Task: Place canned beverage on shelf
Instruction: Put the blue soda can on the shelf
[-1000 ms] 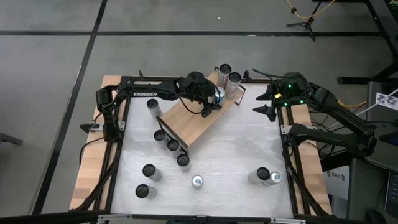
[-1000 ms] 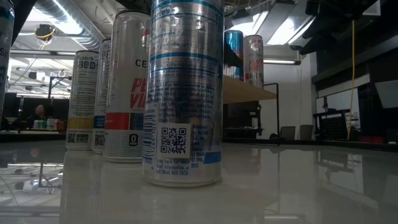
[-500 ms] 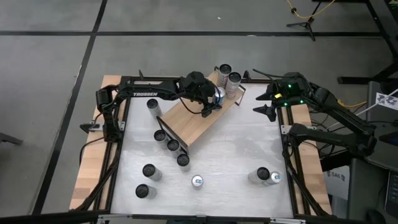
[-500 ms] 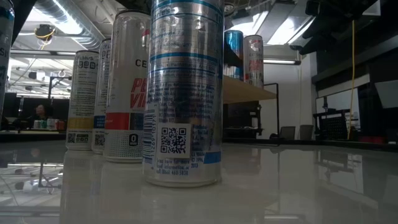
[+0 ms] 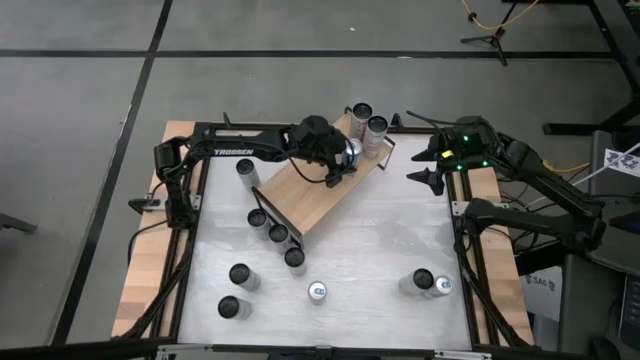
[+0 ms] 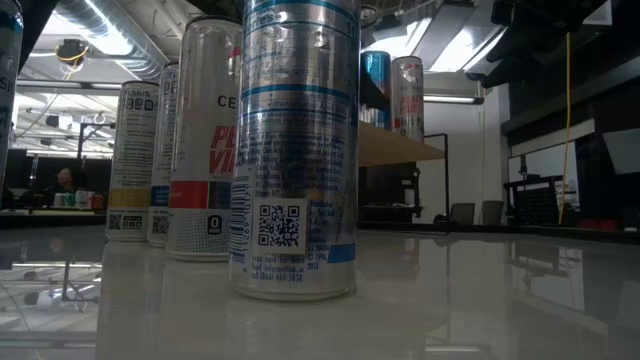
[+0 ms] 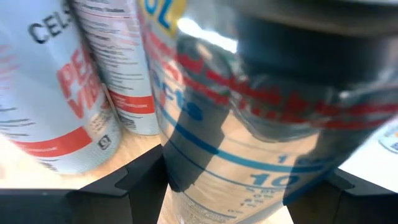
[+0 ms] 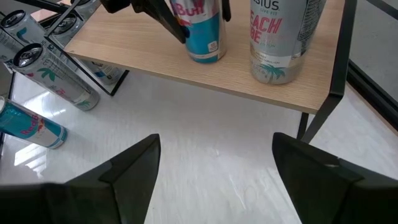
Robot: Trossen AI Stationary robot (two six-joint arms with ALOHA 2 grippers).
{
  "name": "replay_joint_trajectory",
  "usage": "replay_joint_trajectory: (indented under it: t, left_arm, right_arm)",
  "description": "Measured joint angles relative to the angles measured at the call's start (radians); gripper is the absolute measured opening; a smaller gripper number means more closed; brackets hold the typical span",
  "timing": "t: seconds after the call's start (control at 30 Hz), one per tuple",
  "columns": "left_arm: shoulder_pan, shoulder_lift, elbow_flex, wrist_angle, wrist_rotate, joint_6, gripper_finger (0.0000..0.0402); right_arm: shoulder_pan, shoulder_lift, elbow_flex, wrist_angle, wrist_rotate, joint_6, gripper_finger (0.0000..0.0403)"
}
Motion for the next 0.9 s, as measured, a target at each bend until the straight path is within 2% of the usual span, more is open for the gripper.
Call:
replay_joint_trajectory:
  t: [0.9]
  left_arm:
    - [0.001,0.0,0.0,-0.001,-0.106,-0.005,0.0261]
  right_arm:
    - [0.0,0.0,0.0,0.0,0.0,0.0,0.0305]
